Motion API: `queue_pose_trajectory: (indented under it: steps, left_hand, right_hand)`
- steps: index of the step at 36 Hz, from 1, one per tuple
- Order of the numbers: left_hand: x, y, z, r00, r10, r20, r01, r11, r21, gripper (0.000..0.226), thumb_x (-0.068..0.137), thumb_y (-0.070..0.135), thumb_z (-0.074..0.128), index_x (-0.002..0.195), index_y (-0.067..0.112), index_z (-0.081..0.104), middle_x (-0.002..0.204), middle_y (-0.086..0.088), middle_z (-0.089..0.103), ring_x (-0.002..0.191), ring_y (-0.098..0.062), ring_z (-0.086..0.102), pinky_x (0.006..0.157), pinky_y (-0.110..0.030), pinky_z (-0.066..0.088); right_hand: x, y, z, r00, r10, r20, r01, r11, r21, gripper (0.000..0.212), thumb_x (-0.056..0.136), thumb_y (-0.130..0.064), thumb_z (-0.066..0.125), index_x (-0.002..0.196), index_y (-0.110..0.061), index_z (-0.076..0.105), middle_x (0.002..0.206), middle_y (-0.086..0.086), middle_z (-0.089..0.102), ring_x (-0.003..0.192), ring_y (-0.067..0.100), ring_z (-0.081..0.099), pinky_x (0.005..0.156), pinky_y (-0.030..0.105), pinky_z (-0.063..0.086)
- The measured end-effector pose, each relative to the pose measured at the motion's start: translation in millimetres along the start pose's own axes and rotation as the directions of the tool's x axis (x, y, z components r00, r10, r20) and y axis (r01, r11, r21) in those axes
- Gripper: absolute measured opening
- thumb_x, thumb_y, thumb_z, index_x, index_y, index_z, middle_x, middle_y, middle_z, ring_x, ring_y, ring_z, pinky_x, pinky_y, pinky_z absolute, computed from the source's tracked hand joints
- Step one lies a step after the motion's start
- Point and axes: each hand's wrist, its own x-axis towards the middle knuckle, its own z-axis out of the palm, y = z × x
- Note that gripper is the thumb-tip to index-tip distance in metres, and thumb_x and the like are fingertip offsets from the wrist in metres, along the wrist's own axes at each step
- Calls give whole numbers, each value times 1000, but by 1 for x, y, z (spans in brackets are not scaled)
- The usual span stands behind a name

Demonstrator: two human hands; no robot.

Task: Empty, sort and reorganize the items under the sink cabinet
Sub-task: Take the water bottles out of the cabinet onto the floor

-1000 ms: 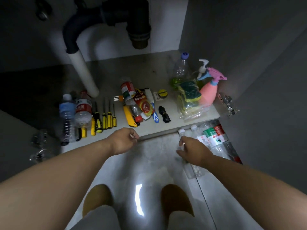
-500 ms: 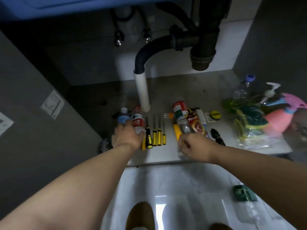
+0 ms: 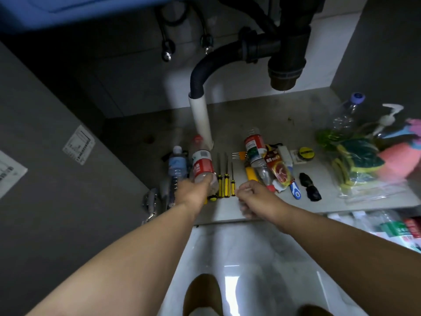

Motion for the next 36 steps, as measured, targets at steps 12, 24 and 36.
queue_pose_trajectory:
  steps: [12,24,36]
  left_hand:
    - [-47,-7,7,696,-89,713,102,994,25,53,81,27,84,126,15,57,116,-8,75,105,-21,74,93,-34,59]
    - [34,-22,-5,934,309,-182,-157,809,566,55,86,38,72,133,19,51,130,-14,49,126,-36,45,99,-43,43]
    - [73,-38,5,948,-26,-316,160,900,405,82,79,22,81,145,12,32,142,-20,45,129,-41,46,108,-49,41]
  right_hand:
    - [3,-6,-13,979,-86,-183,95,994,45,48,88,-44,70,127,-20,56,114,4,69,100,21,68,95,42,54]
    - [4,45,-43,997,-79,4,78,991,105,47,82,-31,80,120,-38,52,109,-12,70,98,9,69,82,31,56]
    - [-22,85,-68,931,95,352,-107,994,17,58,78,-15,82,128,-27,54,115,-6,73,106,13,71,82,32,60]
